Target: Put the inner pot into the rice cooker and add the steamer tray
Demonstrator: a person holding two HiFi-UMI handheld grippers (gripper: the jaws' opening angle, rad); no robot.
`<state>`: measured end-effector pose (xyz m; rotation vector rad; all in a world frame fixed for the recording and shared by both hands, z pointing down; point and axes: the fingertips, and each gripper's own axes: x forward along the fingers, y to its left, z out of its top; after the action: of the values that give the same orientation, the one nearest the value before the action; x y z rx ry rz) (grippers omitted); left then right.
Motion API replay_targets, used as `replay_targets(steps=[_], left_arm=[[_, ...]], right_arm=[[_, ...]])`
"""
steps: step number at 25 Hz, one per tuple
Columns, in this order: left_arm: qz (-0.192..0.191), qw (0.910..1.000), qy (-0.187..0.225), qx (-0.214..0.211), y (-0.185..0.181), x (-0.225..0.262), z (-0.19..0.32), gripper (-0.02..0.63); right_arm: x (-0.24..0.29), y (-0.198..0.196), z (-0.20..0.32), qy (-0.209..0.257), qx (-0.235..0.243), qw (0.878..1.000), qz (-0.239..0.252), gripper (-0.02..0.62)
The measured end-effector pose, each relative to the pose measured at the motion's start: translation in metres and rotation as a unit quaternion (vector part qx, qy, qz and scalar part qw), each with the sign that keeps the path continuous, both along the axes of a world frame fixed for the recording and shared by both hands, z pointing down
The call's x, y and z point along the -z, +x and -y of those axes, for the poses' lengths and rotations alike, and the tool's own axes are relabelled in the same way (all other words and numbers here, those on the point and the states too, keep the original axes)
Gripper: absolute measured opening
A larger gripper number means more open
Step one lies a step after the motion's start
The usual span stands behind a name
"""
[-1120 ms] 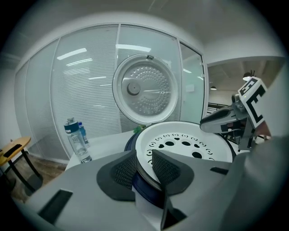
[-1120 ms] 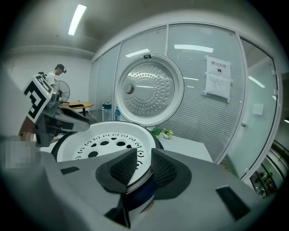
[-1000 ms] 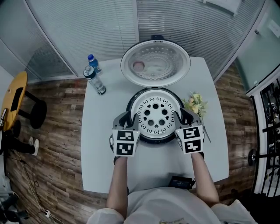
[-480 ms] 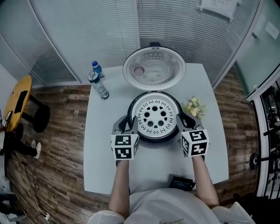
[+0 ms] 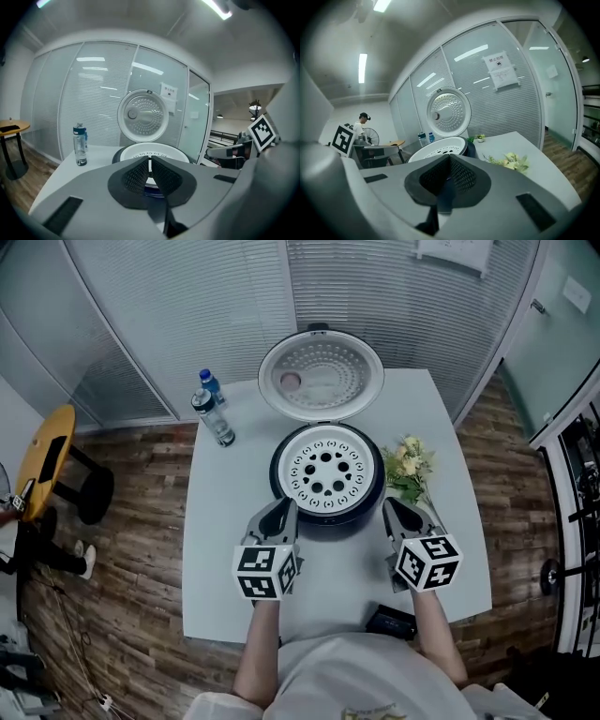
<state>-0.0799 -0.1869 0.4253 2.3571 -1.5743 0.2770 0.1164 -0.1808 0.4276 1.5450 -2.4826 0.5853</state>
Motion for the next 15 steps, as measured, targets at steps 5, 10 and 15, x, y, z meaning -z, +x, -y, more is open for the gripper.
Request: replay_targets(steps=[5,10,15], left_arm=[[-0.012,0.9999,-0.004,0.005,-0.001,-0.003,-0.016,0.014],[-0.015,0.9998,-0.01,0.009,0.0,-0.006,-0.021,0.014],[-0.02,0.9997,-0.01,0.008,0.001,-0.008,-0.025,0.014]], right_arm=[[0.0,0.001,-0.017,-0.006,0.007,1.0,0.006,0.017],[-0.003,0.003,-0.024,-0.006,-0.002,1.0,0.003,0.017],[-0.006,0.009,-0.026,-0.005,-0.018,1.0,-0.003,0.017]])
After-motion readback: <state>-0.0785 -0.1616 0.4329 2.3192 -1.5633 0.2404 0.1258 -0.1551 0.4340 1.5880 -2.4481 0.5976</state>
